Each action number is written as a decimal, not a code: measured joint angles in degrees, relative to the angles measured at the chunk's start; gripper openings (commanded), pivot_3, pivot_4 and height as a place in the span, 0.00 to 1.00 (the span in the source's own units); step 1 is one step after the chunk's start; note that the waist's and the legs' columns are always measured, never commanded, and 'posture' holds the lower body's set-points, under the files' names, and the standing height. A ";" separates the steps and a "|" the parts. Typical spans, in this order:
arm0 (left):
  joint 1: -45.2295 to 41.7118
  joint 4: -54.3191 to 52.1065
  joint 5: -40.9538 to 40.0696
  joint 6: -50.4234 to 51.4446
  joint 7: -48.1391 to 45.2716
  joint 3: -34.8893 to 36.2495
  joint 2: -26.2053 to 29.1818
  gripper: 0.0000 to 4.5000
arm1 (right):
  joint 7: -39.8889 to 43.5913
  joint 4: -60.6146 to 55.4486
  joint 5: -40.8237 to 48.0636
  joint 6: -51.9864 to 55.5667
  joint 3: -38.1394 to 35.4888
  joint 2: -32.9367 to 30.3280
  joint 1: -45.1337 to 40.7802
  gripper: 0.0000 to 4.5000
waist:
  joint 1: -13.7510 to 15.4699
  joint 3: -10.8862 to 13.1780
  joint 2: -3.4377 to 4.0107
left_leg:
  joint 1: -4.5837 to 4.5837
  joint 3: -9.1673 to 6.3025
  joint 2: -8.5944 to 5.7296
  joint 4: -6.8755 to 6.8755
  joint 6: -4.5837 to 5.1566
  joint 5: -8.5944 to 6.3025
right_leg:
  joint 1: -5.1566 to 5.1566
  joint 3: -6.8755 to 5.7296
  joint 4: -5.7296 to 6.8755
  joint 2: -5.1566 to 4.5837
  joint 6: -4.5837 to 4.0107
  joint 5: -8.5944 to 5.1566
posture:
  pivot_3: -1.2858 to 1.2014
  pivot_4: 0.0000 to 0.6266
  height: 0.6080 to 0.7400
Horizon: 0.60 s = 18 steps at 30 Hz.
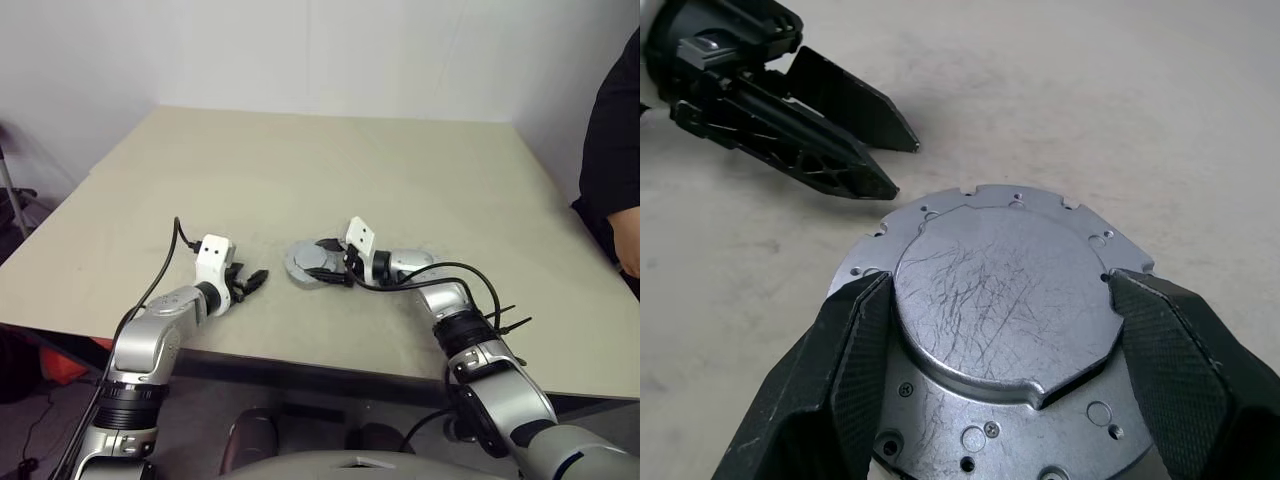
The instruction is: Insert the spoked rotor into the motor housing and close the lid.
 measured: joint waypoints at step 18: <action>0.18 -0.31 0.04 0.40 0.08 -0.03 -0.02 0.76 | -1.35 0.60 -0.21 -0.68 0.65 -0.16 -0.36 0.67 | -0.11 0.00 0.00 | 0.08 0.00 0.00 -0.01 0.01 -0.01 | 0.03 0.00 0.02 -0.01 0.01 0.00 | 0.52 0.00 1.00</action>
